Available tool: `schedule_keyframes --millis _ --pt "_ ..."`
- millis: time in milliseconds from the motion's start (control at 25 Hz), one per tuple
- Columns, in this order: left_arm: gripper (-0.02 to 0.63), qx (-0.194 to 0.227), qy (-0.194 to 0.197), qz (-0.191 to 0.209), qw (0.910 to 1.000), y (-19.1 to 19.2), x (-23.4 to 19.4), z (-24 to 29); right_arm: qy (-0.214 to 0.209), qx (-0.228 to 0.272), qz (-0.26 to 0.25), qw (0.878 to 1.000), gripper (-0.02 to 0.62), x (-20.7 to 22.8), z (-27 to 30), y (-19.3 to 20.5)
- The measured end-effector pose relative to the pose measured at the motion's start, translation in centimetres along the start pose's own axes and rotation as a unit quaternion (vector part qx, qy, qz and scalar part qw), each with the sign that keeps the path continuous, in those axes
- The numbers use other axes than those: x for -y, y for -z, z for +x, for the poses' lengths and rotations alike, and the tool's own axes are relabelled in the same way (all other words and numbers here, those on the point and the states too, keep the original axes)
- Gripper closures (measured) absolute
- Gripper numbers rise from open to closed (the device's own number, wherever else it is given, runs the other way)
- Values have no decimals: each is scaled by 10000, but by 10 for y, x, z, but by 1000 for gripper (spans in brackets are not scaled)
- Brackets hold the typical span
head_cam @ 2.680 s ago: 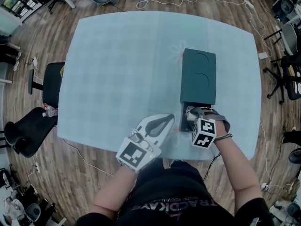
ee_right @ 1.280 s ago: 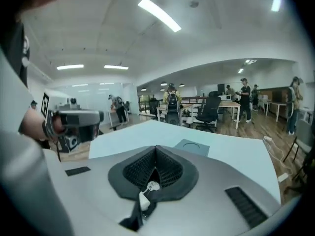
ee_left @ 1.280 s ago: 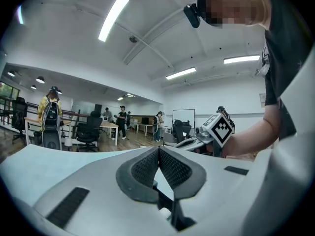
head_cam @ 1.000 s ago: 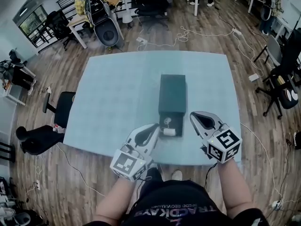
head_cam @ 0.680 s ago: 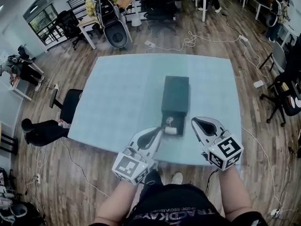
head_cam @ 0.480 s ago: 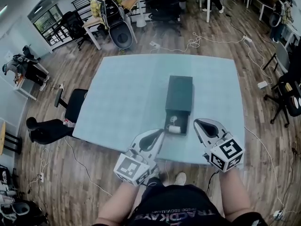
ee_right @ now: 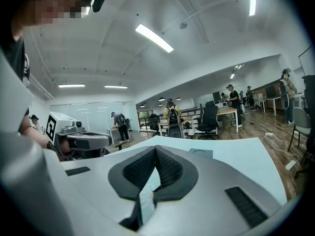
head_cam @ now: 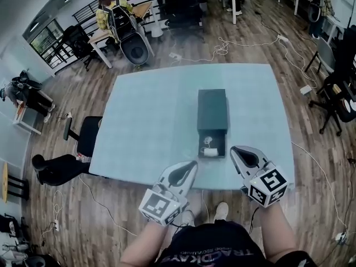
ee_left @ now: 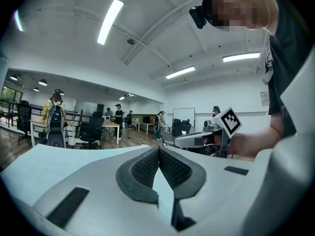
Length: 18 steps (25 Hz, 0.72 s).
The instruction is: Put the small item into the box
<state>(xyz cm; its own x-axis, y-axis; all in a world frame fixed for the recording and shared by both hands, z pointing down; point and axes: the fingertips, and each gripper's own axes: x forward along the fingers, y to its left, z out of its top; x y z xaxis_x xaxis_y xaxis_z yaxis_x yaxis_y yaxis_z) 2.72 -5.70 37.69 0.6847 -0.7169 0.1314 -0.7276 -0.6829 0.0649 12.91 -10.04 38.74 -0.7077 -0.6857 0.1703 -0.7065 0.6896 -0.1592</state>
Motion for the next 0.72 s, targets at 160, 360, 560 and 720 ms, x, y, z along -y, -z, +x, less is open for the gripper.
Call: schedule_keyframes --millis 160,360,560,720 --pt "572 -9 262 -79 9996 5 -9 -10 269 -33 29 9996 577 -16 4 3" --pt "572 120 611 -122 9980 6 -13 -23 611 -39 6 9981 577 -34 1 2" --pt "572 191 845 -136 9961 7 -17 -44 862 -47 -26 9963 577 -60 -2 4" --pt "572 184 1005 -136 9947 8 -17 -57 1025 -22 -18 9947 577 -76 -5 6"
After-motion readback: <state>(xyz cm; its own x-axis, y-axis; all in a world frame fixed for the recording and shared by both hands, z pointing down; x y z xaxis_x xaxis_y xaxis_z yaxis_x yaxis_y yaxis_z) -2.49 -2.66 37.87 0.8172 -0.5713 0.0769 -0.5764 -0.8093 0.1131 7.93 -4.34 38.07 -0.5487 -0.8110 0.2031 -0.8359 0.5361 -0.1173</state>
